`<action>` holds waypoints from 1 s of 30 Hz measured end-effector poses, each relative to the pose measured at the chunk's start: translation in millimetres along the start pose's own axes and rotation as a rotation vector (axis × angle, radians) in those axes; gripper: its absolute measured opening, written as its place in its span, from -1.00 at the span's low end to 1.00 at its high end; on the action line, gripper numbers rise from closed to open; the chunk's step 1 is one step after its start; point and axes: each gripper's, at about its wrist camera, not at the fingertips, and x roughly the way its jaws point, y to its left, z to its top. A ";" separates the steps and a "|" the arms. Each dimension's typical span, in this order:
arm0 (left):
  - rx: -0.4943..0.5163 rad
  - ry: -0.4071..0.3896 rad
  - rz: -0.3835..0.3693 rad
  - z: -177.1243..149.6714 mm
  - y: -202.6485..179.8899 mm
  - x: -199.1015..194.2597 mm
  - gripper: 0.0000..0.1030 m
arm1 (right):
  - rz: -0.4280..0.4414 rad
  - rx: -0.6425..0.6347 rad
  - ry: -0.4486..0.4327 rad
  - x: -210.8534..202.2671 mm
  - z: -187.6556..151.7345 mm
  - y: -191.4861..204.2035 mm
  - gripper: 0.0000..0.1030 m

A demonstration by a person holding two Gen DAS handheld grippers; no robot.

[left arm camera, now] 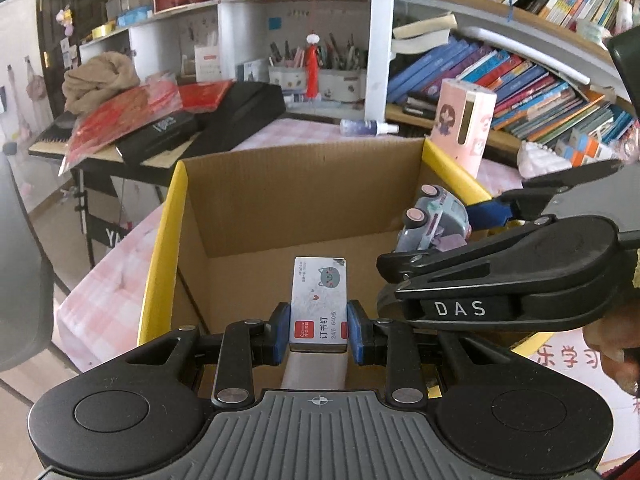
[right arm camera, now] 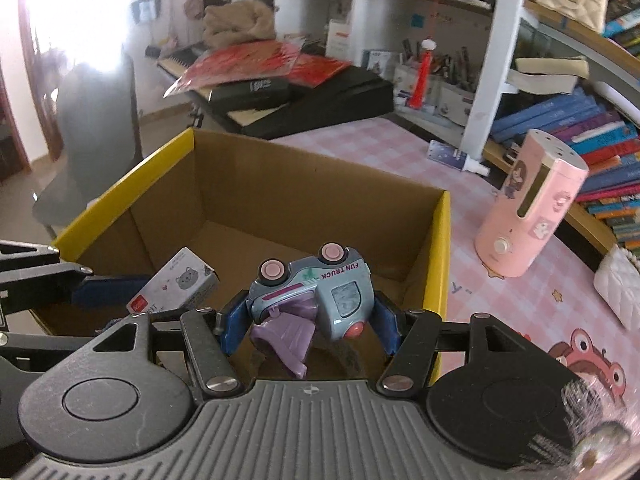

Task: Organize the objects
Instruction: 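Lower both into the yellow box and open both tools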

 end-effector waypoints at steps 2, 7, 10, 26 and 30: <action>0.002 0.012 0.004 -0.2 -0.5 3.4 -0.45 | 0.004 -0.020 0.012 4.0 0.9 0.1 0.18; -0.015 0.038 0.009 -1.5 0.0 9.1 -0.45 | 0.005 -0.031 0.035 13.7 -1.4 -0.4 0.18; -0.016 0.042 0.015 -1.0 -0.5 11.0 -0.46 | 0.009 -0.039 0.040 16.0 -0.6 -0.5 0.18; -0.060 -0.004 0.017 -6.2 5.0 -2.8 -0.14 | 0.021 -0.075 0.061 21.4 2.9 2.1 0.18; -0.063 -0.039 0.011 -6.5 5.5 -12.5 -0.01 | 0.020 -0.042 0.047 18.1 2.7 -0.9 0.19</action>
